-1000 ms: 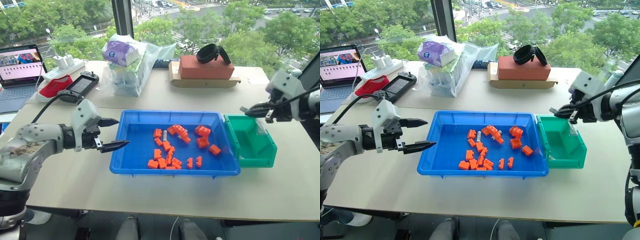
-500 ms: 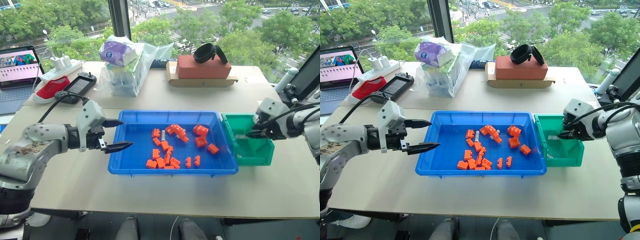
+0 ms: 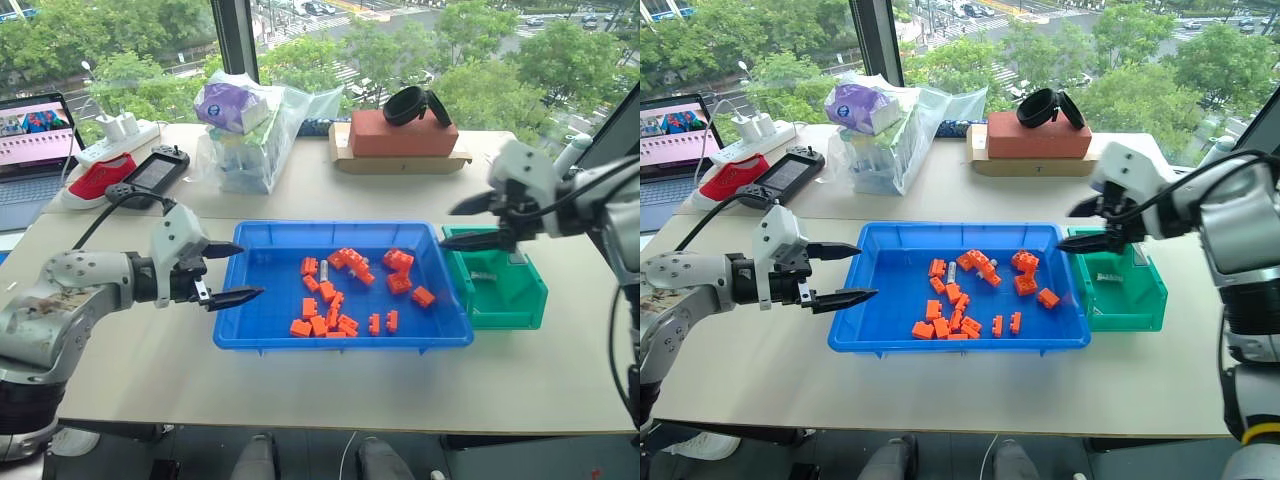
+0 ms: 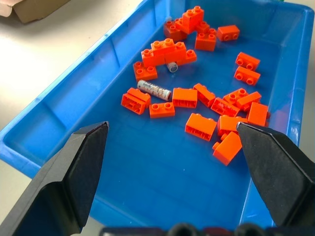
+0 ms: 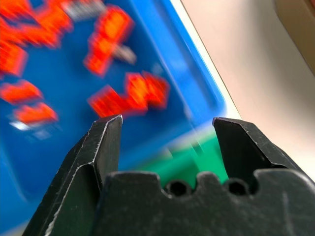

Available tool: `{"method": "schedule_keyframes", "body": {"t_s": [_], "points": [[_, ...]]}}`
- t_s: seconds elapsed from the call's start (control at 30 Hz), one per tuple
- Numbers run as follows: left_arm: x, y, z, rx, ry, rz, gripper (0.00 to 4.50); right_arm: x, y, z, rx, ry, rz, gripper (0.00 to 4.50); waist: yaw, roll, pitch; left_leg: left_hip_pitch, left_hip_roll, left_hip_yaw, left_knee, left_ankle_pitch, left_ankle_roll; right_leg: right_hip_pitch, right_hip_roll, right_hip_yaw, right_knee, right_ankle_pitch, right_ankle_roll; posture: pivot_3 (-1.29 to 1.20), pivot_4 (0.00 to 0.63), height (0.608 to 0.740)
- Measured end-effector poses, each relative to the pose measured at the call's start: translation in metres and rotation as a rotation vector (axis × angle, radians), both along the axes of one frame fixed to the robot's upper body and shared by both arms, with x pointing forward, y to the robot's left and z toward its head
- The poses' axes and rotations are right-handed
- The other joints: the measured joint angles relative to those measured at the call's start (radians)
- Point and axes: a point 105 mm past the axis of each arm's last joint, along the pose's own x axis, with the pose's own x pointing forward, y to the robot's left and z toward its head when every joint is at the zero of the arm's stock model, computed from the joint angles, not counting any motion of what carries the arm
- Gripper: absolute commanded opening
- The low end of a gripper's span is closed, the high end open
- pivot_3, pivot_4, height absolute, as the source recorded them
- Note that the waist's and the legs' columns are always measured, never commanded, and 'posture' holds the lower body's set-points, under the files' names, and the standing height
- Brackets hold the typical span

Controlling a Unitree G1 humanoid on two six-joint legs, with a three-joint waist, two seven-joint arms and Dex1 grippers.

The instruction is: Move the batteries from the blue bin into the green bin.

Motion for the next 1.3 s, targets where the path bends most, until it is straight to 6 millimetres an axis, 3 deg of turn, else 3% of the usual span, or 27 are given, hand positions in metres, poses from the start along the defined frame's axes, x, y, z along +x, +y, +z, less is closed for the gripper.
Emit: {"method": "schedule_keyframes", "body": {"t_s": [0.07, 0.2, 0.3, 0.57, 0.77, 0.87, 0.97, 1.3], "points": [[0.001, 0.003, -0.001, -0.001, 0.003, 0.016, 4.50, -0.002, 0.020, -0.006, -0.005, 0.007, 0.065, 3.48, 0.003, -0.001, 0.000, 0.000, 0.000, 0.000, 0.001, 0.000, 0.000, 0.000, 0.000, 0.000, 0.000, 0.000, 0.000, 0.00, 0.150, 0.739], [0.002, 0.006, -0.003, 0.000, 0.008, 0.038, 4.50, 0.003, 0.056, -0.039, -0.045, 0.075, 0.114, 3.48, 0.004, -0.001, 0.000, -0.001, 0.000, 0.000, 0.001, 0.000, 0.000, -0.001, 0.000, 0.000, 0.000, 0.000, 0.000, 0.00, 0.150, 0.739], [0.000, 0.008, -0.004, -0.001, 0.004, 0.055, 4.50, 0.008, 0.067, -0.058, -0.087, 0.112, 0.094, 3.48, 0.006, -0.001, 0.000, -0.002, 0.000, 0.000, 0.001, 0.000, 0.000, -0.001, -0.001, -0.001, 0.000, 0.000, 0.000, 0.00, 0.150, 0.739], [-0.016, 0.002, 0.000, -0.020, 0.000, 0.022, 4.50, 0.051, 0.071, -0.082, -0.060, 0.173, -0.152, 3.48, 0.002, -0.001, 0.000, -0.001, 0.000, -0.001, 0.000, 0.001, -0.001, -0.001, 0.000, -0.001, 0.002, 0.000, 0.000, 0.00, 0.150, 0.739], [-0.016, 0.004, -0.002, -0.014, 0.010, 0.042, 4.50, 0.063, 0.074, -0.087, -0.013, 0.233, -0.278, 3.48, 0.002, -0.001, 0.000, -0.001, 0.000, -0.001, 0.000, 0.001, -0.001, -0.001, 0.000, -0.001, 0.002, 0.000, 0.000, 0.00, 0.150, 0.739], [-0.016, 0.004, -0.002, -0.014, 0.008, 0.045, 4.50, 0.063, 0.074, -0.095, -0.007, 0.289, -0.325, 2.75, 0.002, -0.001, 0.000, -0.001, 0.000, -0.001, 0.000, 0.001, -0.001, -0.001, 0.000, -0.001, 0.002, 0.000, 0.000, 0.00, 0.150, 0.739], [-0.015, 0.004, -0.002, -0.014, 0.008, 0.046, 4.50, 0.063, 0.073, -0.098, -0.004, 0.312, -0.355, 1.73, 0.002, -0.001, 0.000, -0.001, 0.000, -0.001, 0.000, 0.001, -0.001, -0.002, 0.000, -0.001, 0.002, 0.000, 0.000, 0.00, 0.150, 0.739], [-0.014, 0.006, -0.004, -0.015, 0.015, 0.047, 4.50, 0.061, 0.073, -0.089, 0.042, 0.320, -0.379, 1.73, 0.002, -0.001, 0.000, -0.001, 0.000, -0.001, 0.000, 0.001, -0.001, -0.002, 0.000, -0.001, 0.002, 0.000, 0.000, 0.00, 0.150, 0.739]]}}
